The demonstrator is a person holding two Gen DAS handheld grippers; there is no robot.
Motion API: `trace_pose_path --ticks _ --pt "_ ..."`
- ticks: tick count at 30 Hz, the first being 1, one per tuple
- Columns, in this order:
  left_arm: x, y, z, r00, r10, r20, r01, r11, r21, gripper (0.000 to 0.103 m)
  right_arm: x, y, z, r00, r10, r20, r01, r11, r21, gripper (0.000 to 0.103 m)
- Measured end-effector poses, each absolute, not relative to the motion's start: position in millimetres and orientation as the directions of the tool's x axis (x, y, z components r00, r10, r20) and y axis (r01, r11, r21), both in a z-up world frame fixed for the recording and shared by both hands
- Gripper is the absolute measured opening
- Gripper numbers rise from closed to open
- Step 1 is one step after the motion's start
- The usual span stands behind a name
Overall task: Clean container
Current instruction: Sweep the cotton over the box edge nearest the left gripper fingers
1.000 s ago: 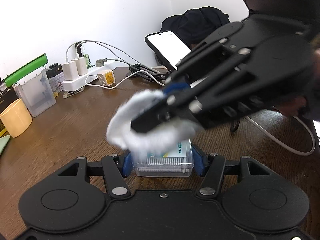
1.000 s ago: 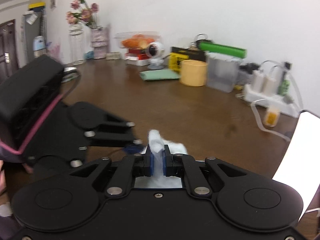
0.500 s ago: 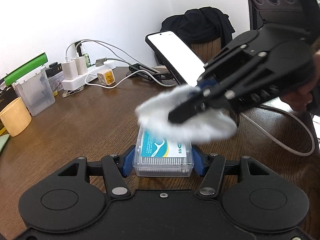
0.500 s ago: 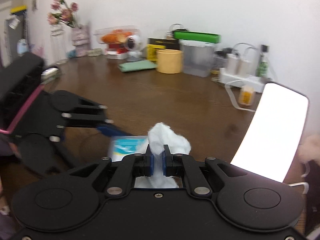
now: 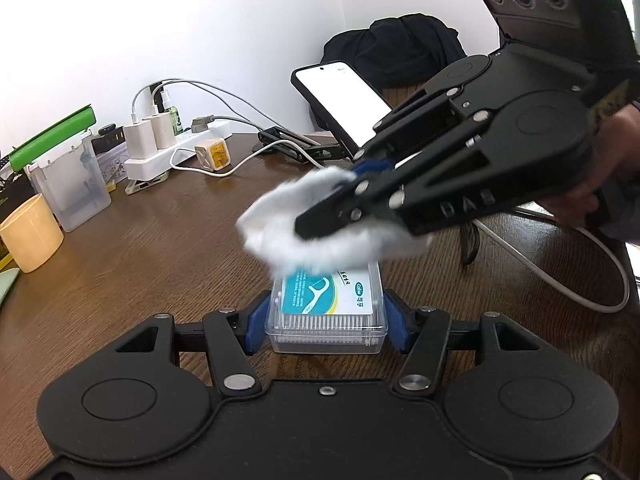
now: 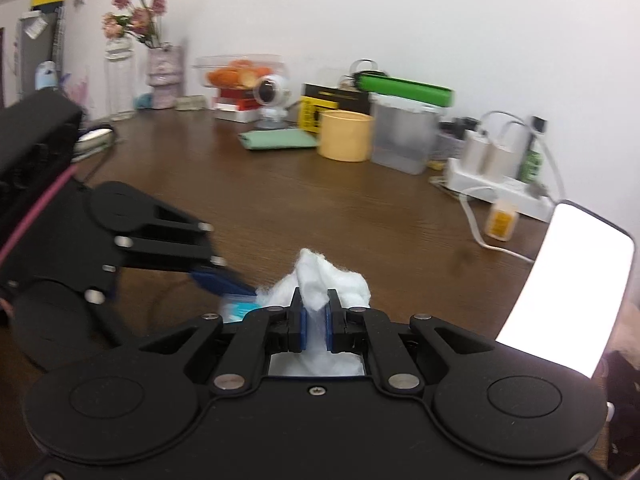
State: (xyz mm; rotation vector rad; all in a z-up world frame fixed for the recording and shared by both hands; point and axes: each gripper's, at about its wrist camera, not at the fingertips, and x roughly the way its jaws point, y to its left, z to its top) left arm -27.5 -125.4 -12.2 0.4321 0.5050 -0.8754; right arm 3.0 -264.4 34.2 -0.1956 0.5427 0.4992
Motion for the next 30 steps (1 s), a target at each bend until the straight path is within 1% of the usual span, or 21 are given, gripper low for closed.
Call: trace_pose_path --ticks 4,7,12,18,24,30 --pt "-28 -125 -12 0.538 -0.611 -0.58 0.808 0.569 0.15 0.057 2 -277 34 0.759 0.348 -0.55 -0.465 0.881 -0.084 0.009" --pt "-28 -125 -12 0.538 -0.612 -0.58 0.808 0.569 0.149 0.057 -2 -283 34 0.744 0.355 -0.566 -0.474 0.877 -0.074 0.008" --pt "-30 -125 -12 0.538 -0.611 -0.581 0.808 0.57 0.148 0.057 -9 -277 36 0.684 0.447 -0.577 -0.548 0.836 -0.001 0.008" --pt "-32 -126 -13 0.54 -0.61 -0.58 0.807 0.57 0.151 0.057 -10 -253 37 0.651 0.514 -0.558 -0.612 0.791 0.015 0.008" --pt "-35 -126 -13 0.539 -0.61 -0.58 0.807 0.571 0.149 0.057 1 -261 36 0.735 0.4 -0.548 -0.519 0.852 -0.074 0.009" --pt "-38 -125 -12 0.538 -0.611 -0.581 0.808 0.571 0.147 0.057 2 -280 33 0.759 0.316 -0.569 -0.455 0.882 -0.118 0.008"
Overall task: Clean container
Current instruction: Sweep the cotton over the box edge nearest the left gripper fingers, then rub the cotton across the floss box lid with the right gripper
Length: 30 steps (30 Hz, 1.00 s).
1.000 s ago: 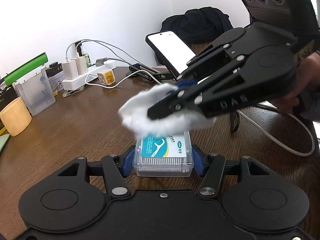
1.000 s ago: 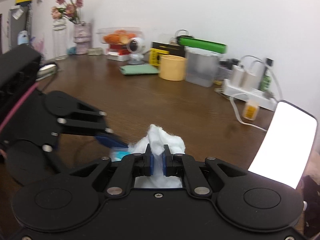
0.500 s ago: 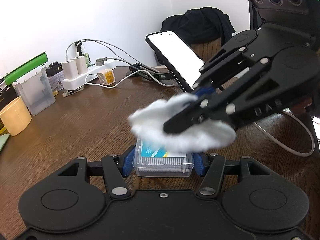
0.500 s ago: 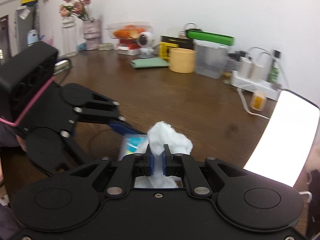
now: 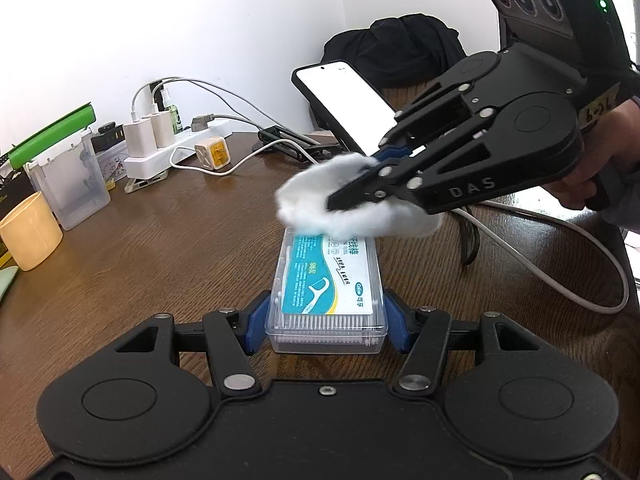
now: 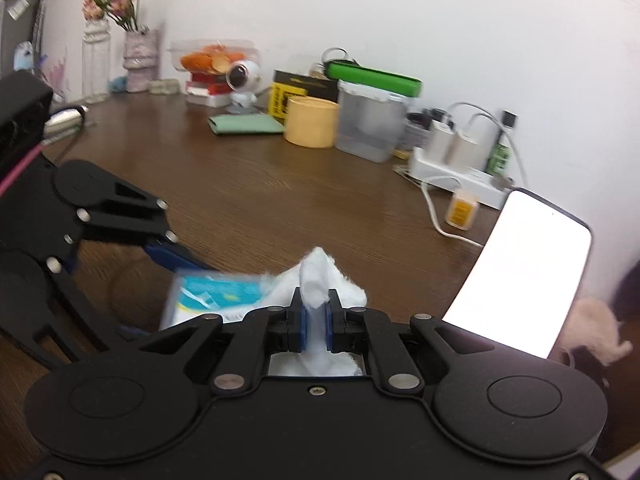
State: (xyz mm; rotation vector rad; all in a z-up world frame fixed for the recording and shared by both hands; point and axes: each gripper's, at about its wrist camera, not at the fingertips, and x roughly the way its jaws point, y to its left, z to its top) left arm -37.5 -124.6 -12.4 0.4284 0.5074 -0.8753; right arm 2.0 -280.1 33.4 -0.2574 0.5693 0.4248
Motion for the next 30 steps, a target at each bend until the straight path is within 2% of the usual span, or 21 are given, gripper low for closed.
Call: trace_pose_path --ticks 11,17,23,26,30 --pt "-35 -124 -12 0.536 -0.612 -0.582 0.808 0.571 0.143 0.057 -13 -252 38 0.663 0.488 -0.568 -0.612 0.79 -0.036 0.008" --pt "-33 -123 -12 0.535 -0.612 -0.583 0.808 0.571 0.142 0.057 -4 -249 35 0.749 0.383 -0.54 -0.534 0.832 -0.15 0.009" --pt "-33 -123 -12 0.537 -0.611 -0.582 0.808 0.571 0.147 0.057 -2 -267 36 0.773 0.299 -0.559 -0.48 0.853 -0.208 0.008" --pt "-32 -123 -12 0.536 -0.611 -0.582 0.808 0.571 0.144 0.057 -8 -275 37 0.749 0.317 -0.582 -0.499 0.848 -0.18 0.008" --pt "-32 -124 -12 0.537 -0.611 -0.582 0.808 0.571 0.145 0.057 -14 -271 41 0.69 0.416 -0.592 -0.569 0.818 -0.088 0.008"
